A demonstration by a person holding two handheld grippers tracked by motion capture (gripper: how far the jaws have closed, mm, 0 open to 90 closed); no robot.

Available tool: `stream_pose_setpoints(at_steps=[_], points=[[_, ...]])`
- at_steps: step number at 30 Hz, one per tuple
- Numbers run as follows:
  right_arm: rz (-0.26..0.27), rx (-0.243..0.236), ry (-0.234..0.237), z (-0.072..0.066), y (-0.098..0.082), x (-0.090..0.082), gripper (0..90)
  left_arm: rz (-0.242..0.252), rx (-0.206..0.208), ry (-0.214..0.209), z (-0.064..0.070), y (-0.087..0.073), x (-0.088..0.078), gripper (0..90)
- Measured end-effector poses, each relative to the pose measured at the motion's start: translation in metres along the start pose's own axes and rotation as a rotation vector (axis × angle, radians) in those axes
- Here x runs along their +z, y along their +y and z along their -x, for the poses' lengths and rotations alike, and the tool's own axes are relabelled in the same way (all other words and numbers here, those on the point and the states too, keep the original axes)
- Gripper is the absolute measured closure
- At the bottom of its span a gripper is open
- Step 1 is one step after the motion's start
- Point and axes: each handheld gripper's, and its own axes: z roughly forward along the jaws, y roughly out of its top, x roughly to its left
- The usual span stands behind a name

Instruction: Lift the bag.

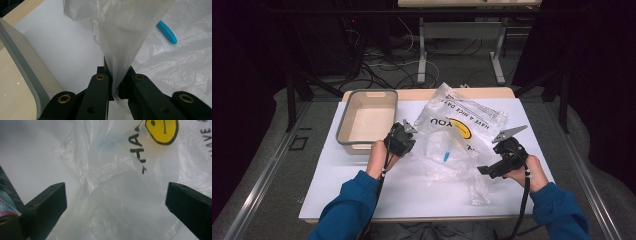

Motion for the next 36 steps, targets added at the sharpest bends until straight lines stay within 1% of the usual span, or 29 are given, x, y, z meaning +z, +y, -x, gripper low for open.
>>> stream_pose_setpoints(at_steps=[2,4,5,6,7,8,10,11,12,13,15,16,17,18,20,22,23,24,25,26,27,28,29,30,31,32,34,35,36], points=[[-0.032,-0.004,-0.003,0.000,-0.004,0.004,0.0,-0.011,0.005,0.000,0.000,0.000,0.000,88.9],[-0.065,-0.009,0.015,0.002,-0.007,0.009,0.0,-0.009,0.001,0.002,0.000,0.000,0.001,88.9],[-0.087,0.000,0.005,0.003,-0.008,0.012,0.0,-0.011,0.003,0.000,0.000,0.000,0.002,88.8],[-0.097,0.007,0.014,0.005,-0.010,0.014,0.0,-0.011,0.004,0.002,0.000,0.000,0.002,88.8],[-0.102,0.016,0.015,0.007,-0.011,0.017,0.8,-0.014,0.007,0.003,0.000,0.000,0.002,88.8],[-0.113,0.006,0.007,0.008,-0.012,0.019,1.7,-0.016,0.006,0.003,0.000,-0.001,0.002,88.8],[-0.143,0.026,0.000,0.011,-0.015,0.023,4.8,-0.018,0.001,0.003,-0.001,-0.001,0.002,88.8],[-0.179,0.013,0.008,0.013,-0.015,0.024,6.5,-0.019,-0.001,0.006,-0.001,-0.001,0.002,88.8],[-0.171,0.028,-0.001,0.013,-0.017,0.029,8.0,-0.018,-0.001,0.004,-0.002,-0.001,0.002,88.8],[-0.172,0.014,-0.004,0.014,-0.019,0.033,10.0,-0.018,-0.002,0.004,-0.002,-0.001,0.002,88.9],[-0.187,0.022,-0.009,0.015,-0.021,0.039,16.0,-0.021,-0.003,0.005,-0.003,-0.002,0.002,88.9],[-0.198,0.022,-0.030,0.015,-0.021,0.041,16.9,-0.026,0.000,0.000,-0.003,-0.002,0.002,88.8],[-0.201,0.012,-0.022,0.017,-0.022,0.044,20.2,-0.029,-0.002,0.003,-0.004,-0.002,0.002,88.8],[-0.216,0.001,-0.032,0.018,-0.023,0.046,24.3,-0.030,-0.005,0.002,-0.004,-0.003,0.003,88.8],[-0.232,0.013,-0.037,0.019,-0.025,0.050,33.2,-0.032,-0.003,0.003,-0.005,-0.004,0.004,88.8],[-0.261,0.005,-0.035,0.021,-0.025,0.050,45.7,-0.039,-0.004,0.002,-0.006,-0.004,0.004,88.8],[-0.249,-0.021,-0.030,0.022,-0.026,0.053,51.0,-0.047,-0.008,-0.003,-0.006,-0.005,0.004,88.8],[-0.254,-0.010,-0.035,0.019,-0.026,0.053,56.0,-0.062,-0.003,-0.004,-0.007,-0.005,0.004,88.9],[-0.266,-0.016,-0.026,0.019,-0.026,0.054,61.9,-0.071,-0.002,-0.011,-0.007,-0.005,0.005,88.8],[-0.278,-0.018,-0.040,0.017,-0.025,0.054,66.5,-0.077,0.000,-0.016,-0.007,-0.005,0.006,88.8],[-0.311,-0.017,-0.035,0.017,-0.023,0.052,72.1,-0.087,-0.001,-0.020,-0.007,-0.005,0.006,88.8],[-0.282,-0.023,-0.037,0.017,-0.024,0.054,76.9,-0.092,0.003,-0.023,-0.008,-0.006,0.007,88.8],[-0.286,-0.022,-0.036,0.017,-0.023,0.054,81.0,-0.098,0.000,-0.026,-0.008,-0.006,0.007,88.9],[-0.318,-0.026,-0.038,0.017,-0.021,0.052,85.5,-0.102,0.002,-0.028,-0.008,-0.006,0.007,88.9],[-0.288,-0.023,-0.043,0.017,-0.022,0.052,87.8,-0.105,0.003,-0.030,-0.009,-0.006,0.007,88.9],[-0.287,-0.019,-0.037,0.017,-0.021,0.052,88.8,-0.109,0.004,-0.033,-0.009,-0.006,0.007,88.9],[-0.329,-0.049,-0.044,0.019,-0.016,0.046,89.5,-0.114,0.006,-0.035,-0.010,-0.005,0.006,88.9],[-0.294,-0.029,-0.036,0.018,-0.017,0.047,89.6,-0.117,0.008,-0.037,-0.010,-0.005,0.005,88.9],[-0.286,-0.047,-0.041,0.018,-0.015,0.044,89.7,-0.125,0.010,-0.039,-0.012,-0.004,0.003,88.9]])
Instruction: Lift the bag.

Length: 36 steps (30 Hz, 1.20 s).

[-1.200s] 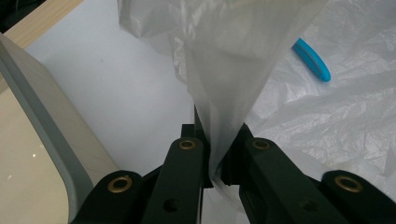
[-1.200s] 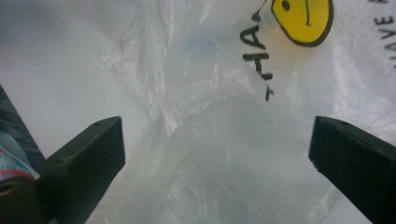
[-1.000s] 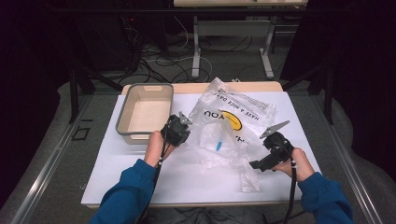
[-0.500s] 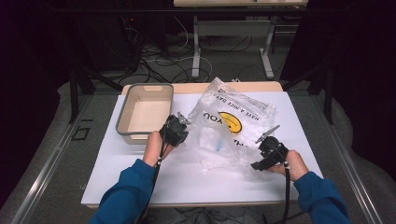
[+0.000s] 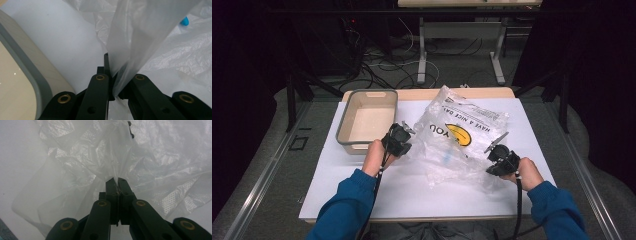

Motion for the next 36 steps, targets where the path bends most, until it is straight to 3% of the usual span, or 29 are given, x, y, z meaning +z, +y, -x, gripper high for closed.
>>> stream_pose_setpoints(at_steps=[4,7,8,10,14,15,16,18,20,25,26,27,28,30,32,36], points=[[0.006,0.009,-0.003,0.000,0.006,-0.013,89.7,0.002,-0.003,0.001,-0.006,0.001,-0.008,88.9],[0.028,-0.013,-0.030,0.001,0.012,-0.021,89.8,-0.020,0.003,-0.001,-0.010,0.003,-0.014,88.9],[0.008,-0.007,-0.032,0.001,0.015,-0.027,89.9,-0.032,0.011,0.001,-0.011,0.004,-0.016,88.9],[0.041,-0.019,-0.044,0.003,0.020,-0.034,90.0,-0.055,0.024,0.000,-0.014,0.007,-0.021,88.9],[0.008,-0.023,-0.035,0.005,0.031,-0.051,90.0,-0.127,0.061,-0.027,-0.021,0.015,-0.029,88.9],[0.016,-0.047,-0.040,0.007,0.034,-0.053,90.0,-0.141,0.068,-0.031,-0.022,0.017,-0.030,88.9],[0.010,-0.033,-0.043,0.006,0.036,-0.056,90.0,-0.152,0.070,-0.032,-0.023,0.018,-0.031,88.9],[0.009,-0.055,-0.051,0.009,0.040,-0.061,90.0,-0.163,0.071,-0.033,-0.026,0.020,-0.034,88.9],[-0.004,-0.031,-0.053,0.009,0.043,-0.066,89.9,-0.165,0.065,-0.037,-0.029,0.021,-0.037,88.9],[0.003,-0.043,-0.073,0.014,0.048,-0.075,89.9,-0.184,0.063,-0.037,-0.035,0.024,-0.045,89.0],[0.005,-0.049,-0.071,0.015,0.049,-0.076,89.9,-0.199,0.075,-0.045,-0.036,0.026,-0.047,88.9],[0.000,-0.025,-0.074,0.014,0.050,-0.078,89.9,-0.209,0.073,-0.053,-0.037,0.027,-0.048,89.0],[-0.025,-0.049,-0.078,0.017,0.053,-0.081,89.9,-0.231,0.090,-0.068,-0.038,0.028,-0.049,88.9],[-0.013,-0.039,-0.076,0.017,0.056,-0.085,89.9,-0.268,0.109,-0.090,-0.041,0.032,-0.052,88.9],[-0.025,-0.073,-0.098,0.018,0.063,-0.094,89.9,-0.288,0.120,-0.098,-0.042,0.035,-0.056,88.9],[-0.026,-0.095,-0.113,0.016,0.072,-0.108,89.9,-0.302,0.136,-0.119,-0.048,0.044,-0.070,89.1]])
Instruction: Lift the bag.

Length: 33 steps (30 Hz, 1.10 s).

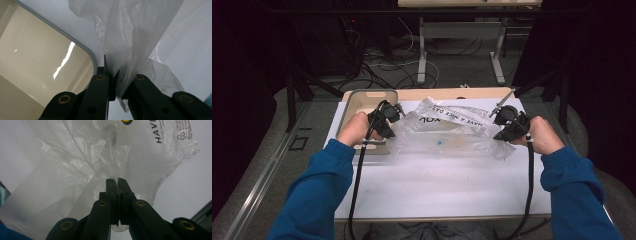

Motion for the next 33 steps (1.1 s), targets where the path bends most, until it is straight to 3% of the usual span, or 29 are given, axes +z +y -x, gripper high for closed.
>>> stream_pose_setpoints(at_steps=[12,19,25,27,28,29,33], points=[[0.039,0.017,-0.062,0.012,0.014,-0.048,89.9,0.009,0.023,0.023,-0.005,0.015,-0.048,89.1],[0.102,0.027,-0.111,0.014,0.018,-0.080,89.9,0.043,0.025,0.052,-0.003,0.023,-0.079,89.2],[0.114,0.029,-0.144,0.013,0.019,-0.106,89.9,0.071,0.042,0.073,0.002,0.026,-0.104,89.2],[0.149,0.041,-0.158,0.013,0.018,-0.111,89.9,0.076,0.045,0.075,0.003,0.028,-0.112,89.2],[0.134,0.038,-0.162,0.013,0.018,-0.117,89.9,0.088,0.041,0.079,0.004,0.028,-0.113,89.2],[0.168,0.045,-0.161,0.014,0.018,-0.118,89.9,0.081,0.044,0.084,0.004,0.029,-0.115,89.2],[0.172,0.057,-0.162,0.016,0.018,-0.121,89.9,0.095,0.037,0.082,0.002,0.031,-0.120,89.2]])
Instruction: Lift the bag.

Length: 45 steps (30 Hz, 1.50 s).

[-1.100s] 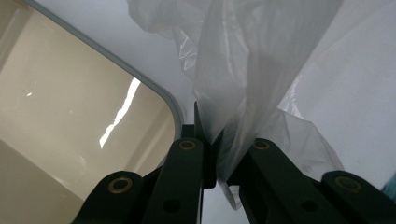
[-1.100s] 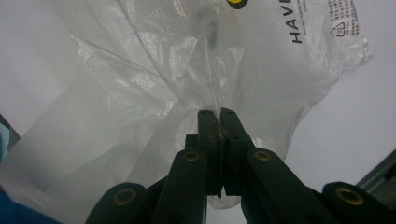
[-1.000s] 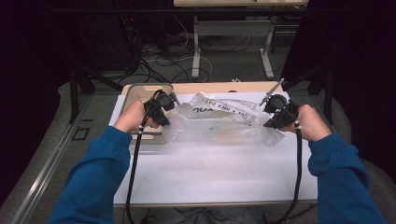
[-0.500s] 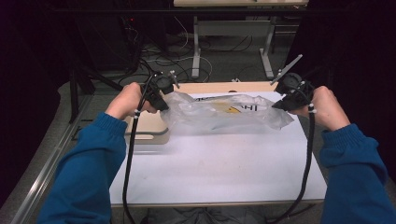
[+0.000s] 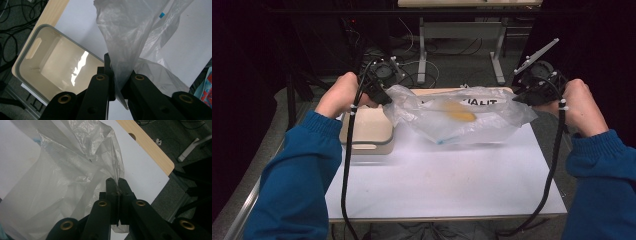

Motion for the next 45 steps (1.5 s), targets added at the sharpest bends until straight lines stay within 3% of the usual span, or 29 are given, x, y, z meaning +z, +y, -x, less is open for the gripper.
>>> stream_pose_setpoints(at_steps=[6,16,22,28,34,37,41,43,45], points=[[-0.052,0.028,0.000,0.004,-0.003,0.026,89.9,-0.026,-0.018,-0.006,-0.002,0.002,0.020,89.1],[-0.038,0.071,0.005,0.003,-0.019,0.082,89.7,-0.042,-0.057,0.010,-0.006,-0.005,0.074,89.1],[-0.023,0.108,0.021,0.000,-0.034,0.116,89.6,-0.037,-0.095,-0.011,-0.006,-0.013,0.107,89.1],[-0.017,0.144,0.042,0.001,-0.046,0.138,89.3,-0.043,-0.120,-0.037,-0.007,-0.024,0.136,89.0],[-0.025,0.176,0.091,-0.001,-0.055,0.159,85.3,0.024,-0.183,-0.042,-0.006,-0.036,0.159,88.1],[0.007,0.209,0.114,0.000,-0.058,0.162,77.8,0.088,-0.213,-0.017,-0.004,-0.040,0.163,76.5],[0.077,0.234,0.148,0.001,-0.061,0.157,61.7,0.211,-0.242,0.017,-0.003,-0.045,0.158,46.0],[0.113,0.226,0.150,0.003,-0.062,0.154,51.1,0.288,-0.255,0.004,-0.003,-0.049,0.152,36.9],[0.128,0.238,0.157,0.002,-0.062,0.149,42.4,0.328,-0.266,0.010,-0.002,-0.051,0.147,27.6]])
